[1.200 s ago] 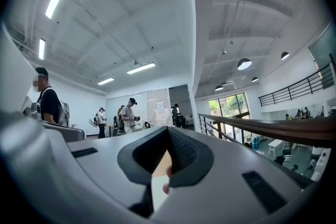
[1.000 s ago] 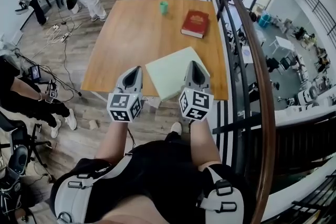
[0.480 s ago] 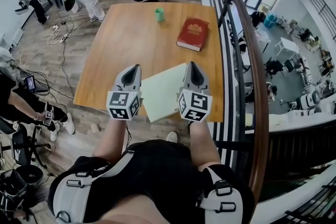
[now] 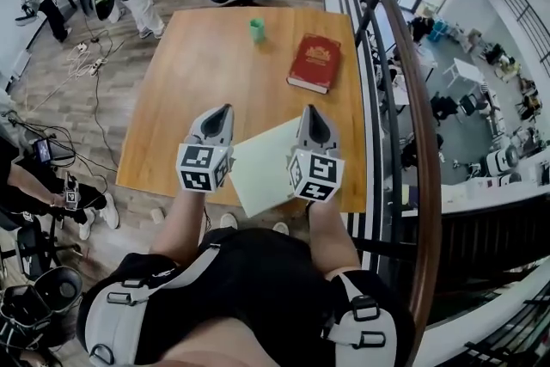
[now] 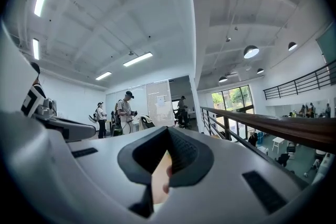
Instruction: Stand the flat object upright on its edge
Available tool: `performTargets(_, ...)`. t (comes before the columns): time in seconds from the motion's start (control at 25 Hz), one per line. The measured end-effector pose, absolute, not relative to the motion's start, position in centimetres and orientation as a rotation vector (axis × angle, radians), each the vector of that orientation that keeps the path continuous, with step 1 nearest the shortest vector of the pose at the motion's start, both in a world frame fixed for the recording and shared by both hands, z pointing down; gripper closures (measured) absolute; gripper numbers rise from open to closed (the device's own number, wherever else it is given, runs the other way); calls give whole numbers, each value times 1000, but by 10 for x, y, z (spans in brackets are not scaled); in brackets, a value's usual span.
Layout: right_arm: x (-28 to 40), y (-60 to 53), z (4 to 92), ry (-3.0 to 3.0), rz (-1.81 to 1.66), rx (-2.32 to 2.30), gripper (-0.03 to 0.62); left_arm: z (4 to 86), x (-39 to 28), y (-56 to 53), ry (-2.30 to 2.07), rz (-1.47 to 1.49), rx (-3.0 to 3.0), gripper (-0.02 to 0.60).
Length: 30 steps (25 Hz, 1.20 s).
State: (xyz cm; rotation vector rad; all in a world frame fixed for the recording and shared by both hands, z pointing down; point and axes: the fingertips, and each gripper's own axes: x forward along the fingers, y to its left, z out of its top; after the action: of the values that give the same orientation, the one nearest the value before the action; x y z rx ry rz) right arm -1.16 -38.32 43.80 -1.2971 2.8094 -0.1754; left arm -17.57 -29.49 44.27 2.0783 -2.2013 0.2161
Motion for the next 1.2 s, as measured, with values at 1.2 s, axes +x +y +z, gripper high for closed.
performTargets(1.2,83,-356,605,2399,-1004,-2014,448,623,-142,-362,-1107,794,2294,394)
